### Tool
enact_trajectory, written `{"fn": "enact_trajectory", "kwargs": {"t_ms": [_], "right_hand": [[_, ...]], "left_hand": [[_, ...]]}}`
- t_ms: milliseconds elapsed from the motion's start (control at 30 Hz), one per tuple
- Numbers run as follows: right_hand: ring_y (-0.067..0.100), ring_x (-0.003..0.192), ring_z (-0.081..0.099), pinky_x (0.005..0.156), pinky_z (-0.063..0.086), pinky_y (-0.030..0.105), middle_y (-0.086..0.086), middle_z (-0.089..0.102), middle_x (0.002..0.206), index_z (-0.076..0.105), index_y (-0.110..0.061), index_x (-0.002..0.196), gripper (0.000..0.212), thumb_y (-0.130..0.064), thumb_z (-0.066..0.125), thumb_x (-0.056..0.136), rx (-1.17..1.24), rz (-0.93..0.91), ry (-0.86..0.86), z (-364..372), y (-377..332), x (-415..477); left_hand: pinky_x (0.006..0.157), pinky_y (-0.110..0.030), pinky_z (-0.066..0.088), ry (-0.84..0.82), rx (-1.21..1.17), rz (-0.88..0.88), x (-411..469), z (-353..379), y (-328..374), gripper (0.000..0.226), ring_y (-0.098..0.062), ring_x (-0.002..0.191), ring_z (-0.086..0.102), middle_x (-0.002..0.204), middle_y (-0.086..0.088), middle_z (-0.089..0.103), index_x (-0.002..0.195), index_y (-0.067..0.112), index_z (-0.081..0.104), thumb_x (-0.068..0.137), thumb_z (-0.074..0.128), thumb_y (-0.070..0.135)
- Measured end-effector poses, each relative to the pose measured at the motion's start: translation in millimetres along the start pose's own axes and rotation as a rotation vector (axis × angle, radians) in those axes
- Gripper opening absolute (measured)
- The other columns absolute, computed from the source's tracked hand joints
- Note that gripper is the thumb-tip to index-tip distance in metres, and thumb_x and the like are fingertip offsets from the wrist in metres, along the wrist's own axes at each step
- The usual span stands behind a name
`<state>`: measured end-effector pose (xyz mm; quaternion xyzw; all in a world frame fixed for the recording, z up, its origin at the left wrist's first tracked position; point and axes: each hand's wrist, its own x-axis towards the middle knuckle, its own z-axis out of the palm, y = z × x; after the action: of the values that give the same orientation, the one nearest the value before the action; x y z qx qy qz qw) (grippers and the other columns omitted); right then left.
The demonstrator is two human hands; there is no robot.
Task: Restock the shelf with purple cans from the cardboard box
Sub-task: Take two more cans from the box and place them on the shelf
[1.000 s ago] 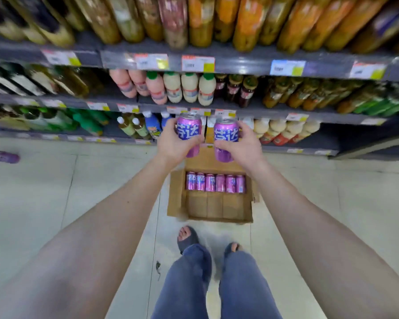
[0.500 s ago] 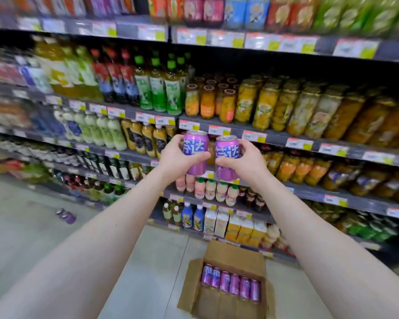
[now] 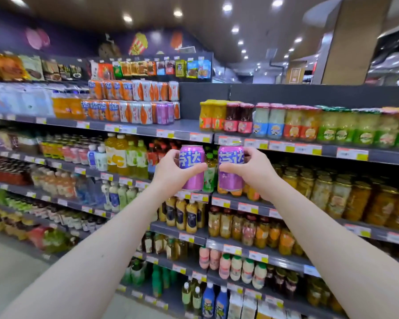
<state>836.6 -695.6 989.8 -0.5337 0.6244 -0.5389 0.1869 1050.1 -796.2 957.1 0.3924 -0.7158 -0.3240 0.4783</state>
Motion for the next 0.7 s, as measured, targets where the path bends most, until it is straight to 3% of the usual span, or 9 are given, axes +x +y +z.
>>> {"fn": "enact_trajectory", "kwargs": {"t_ms": [100, 267, 400, 500, 600, 700], "right_hand": [[0.009, 0.093, 0.071, 0.08, 0.061, 0.034, -0.009, 0.072, 0.104, 0.061, -0.035, 0.11, 0.058, -0.04, 0.095, 0.062, -0.004, -0.035, 0.028, 39.0, -32.7, 26.5], [0.011, 0.098, 0.069, 0.088, 0.059, 0.038, -0.005, 0.071, 0.111, 0.061, -0.02, 0.127, 0.078, -0.042, 0.095, 0.06, -0.05, -0.068, 0.127, 113.8, -72.3, 74.1], [0.014, 0.098, 0.07, 0.089, 0.059, 0.041, -0.004, 0.072, 0.109, 0.062, -0.022, 0.121, 0.072, -0.04, 0.096, 0.06, -0.042, -0.072, 0.16, 166.5, -93.6, 105.8], [0.007, 0.09, 0.07, 0.081, 0.06, 0.035, -0.008, 0.072, 0.103, 0.061, -0.031, 0.109, 0.06, -0.039, 0.096, 0.061, -0.037, -0.087, 0.152, 198.3, -105.5, 126.0], [0.007, 0.089, 0.071, 0.078, 0.061, 0.033, -0.009, 0.073, 0.101, 0.061, -0.027, 0.115, 0.066, -0.039, 0.096, 0.061, -0.032, -0.094, 0.128, 225.5, -113.3, 148.7], [0.004, 0.087, 0.07, 0.071, 0.06, 0.029, -0.013, 0.071, 0.1, 0.058, -0.034, 0.109, 0.062, -0.042, 0.095, 0.06, -0.033, -0.093, 0.136, 248.2, -114.1, 176.0]], "left_hand": [[0.069, -0.024, 0.059, 0.027, -0.009, 0.022, 32.9, -45.0, -2.0, 0.067, 0.003, 0.08, 0.07, 0.099, 0.016, 0.071, 0.102, 0.042, 0.058, 0.052, 0.085, 0.078], [0.067, -0.017, 0.055, 0.011, 0.01, 0.075, 84.6, -118.1, -22.8, 0.059, 0.004, 0.083, 0.068, 0.099, 0.018, 0.07, 0.099, 0.041, 0.056, 0.058, 0.088, 0.07], [0.069, -0.018, 0.057, -0.027, -0.014, 0.102, 121.5, -167.7, -42.3, 0.063, 0.005, 0.08, 0.069, 0.101, 0.015, 0.07, 0.102, 0.039, 0.055, 0.058, 0.088, 0.07], [0.072, -0.022, 0.059, -0.035, -0.029, 0.103, 149.3, -196.3, -57.9, 0.064, 0.002, 0.083, 0.07, 0.102, 0.014, 0.071, 0.104, 0.038, 0.056, 0.06, 0.089, 0.068], [0.068, -0.021, 0.057, -0.029, -0.036, 0.099, 174.2, -216.9, -75.3, 0.071, -0.001, 0.087, 0.071, 0.103, 0.014, 0.071, 0.113, 0.034, 0.057, 0.059, 0.089, 0.068], [0.073, -0.026, 0.059, -0.032, -0.051, 0.095, 197.0, -230.2, -93.3, 0.073, -0.004, 0.09, 0.071, 0.104, 0.014, 0.07, 0.112, 0.038, 0.056, 0.056, 0.088, 0.072]]}}
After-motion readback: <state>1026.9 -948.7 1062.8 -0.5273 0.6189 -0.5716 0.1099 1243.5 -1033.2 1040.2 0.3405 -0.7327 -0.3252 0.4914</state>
